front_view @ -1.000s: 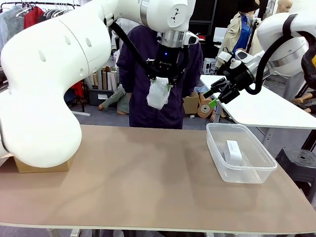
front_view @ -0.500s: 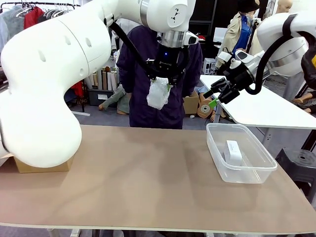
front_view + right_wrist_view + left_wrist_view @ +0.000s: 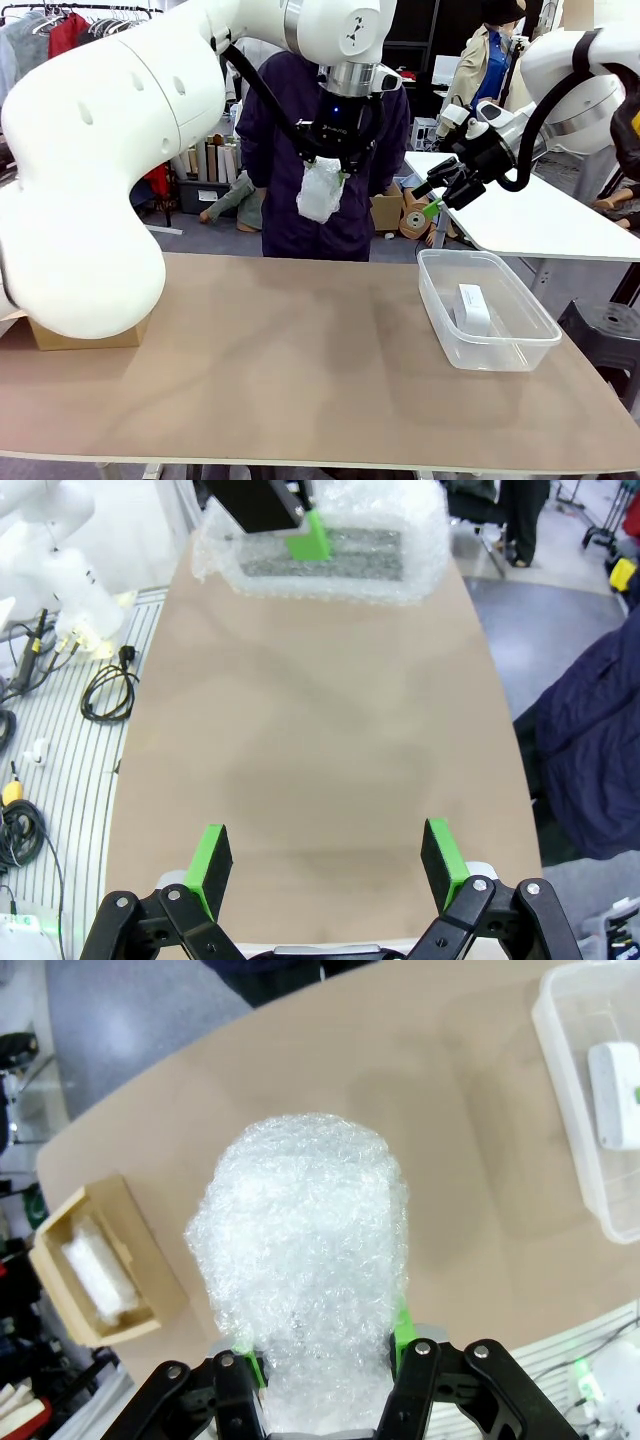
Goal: Separate and place wrapped and unwrapped clocks.
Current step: If the picked Digital clock is wrapped, place it in the Package Box ; if not, place it in the Organizing box.
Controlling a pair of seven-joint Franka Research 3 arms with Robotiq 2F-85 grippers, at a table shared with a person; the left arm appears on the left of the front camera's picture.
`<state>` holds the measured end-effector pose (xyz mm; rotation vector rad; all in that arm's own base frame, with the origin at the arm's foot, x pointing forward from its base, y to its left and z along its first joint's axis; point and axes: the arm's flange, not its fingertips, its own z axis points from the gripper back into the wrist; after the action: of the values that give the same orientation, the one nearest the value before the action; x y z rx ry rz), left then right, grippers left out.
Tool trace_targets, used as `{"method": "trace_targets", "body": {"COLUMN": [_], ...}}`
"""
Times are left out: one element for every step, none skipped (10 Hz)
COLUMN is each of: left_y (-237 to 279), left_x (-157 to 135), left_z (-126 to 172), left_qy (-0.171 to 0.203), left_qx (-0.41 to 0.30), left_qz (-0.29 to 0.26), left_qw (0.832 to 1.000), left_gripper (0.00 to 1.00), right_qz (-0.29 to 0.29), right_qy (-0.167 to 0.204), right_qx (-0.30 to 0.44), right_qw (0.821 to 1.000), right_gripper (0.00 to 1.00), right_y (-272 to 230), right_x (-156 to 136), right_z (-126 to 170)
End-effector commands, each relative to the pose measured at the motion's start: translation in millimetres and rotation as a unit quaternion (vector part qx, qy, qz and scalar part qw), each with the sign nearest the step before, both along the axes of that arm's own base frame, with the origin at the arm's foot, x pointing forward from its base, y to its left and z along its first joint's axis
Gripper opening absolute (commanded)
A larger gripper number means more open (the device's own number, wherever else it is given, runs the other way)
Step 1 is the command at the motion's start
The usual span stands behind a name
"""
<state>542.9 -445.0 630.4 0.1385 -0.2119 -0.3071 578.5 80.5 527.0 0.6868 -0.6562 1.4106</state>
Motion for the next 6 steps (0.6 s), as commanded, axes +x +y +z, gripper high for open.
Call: {"method": "trace_targets", "body": {"left_y": [12.7,23.2,29.6,35.8,37.5,42.7], "left_x": [-18.4,-32.5,-43.6,-51.2,-57.8,-65.0], "left_z": [33.6,52.9,66.3,82.5,89.8,94.4], "left_qy": [0.081,0.117,0.138,0.165,0.199,0.241], "left_qx": [0.029,0.034,0.038,0.042,0.036,0.028], "left_qz": [0.004,0.016,0.021,0.027,0.023,0.012], "left_qw": [0.996,0.992,0.99,0.985,0.979,0.97], "left_gripper": [0.0,0.0,0.0,0.0,0.0,0.0], "right_qz": [0.0,0.0,0.0,0.0,0.0,0.0], "right_qy": [-0.002,-0.002,-0.002,-0.002,-0.002,-0.002], "right_qx": [-0.003,-0.003,-0.003,-0.003,-0.003,-0.003], "right_qw": [1.0,1.0,1.0,1.0,1.0,1.0], "right_gripper": [1.0,1.0,1.0,1.0,1.0,1.0], "right_y": [-0.2,-0.2,-0.2,-0.2,-0.2,-0.2], "right_x": [-1.5,-1.5,-1.5,-1.5,-1.5,-1.5], "right_z": [2.0,2.0,2.0,2.0,2.0,2.0]}}
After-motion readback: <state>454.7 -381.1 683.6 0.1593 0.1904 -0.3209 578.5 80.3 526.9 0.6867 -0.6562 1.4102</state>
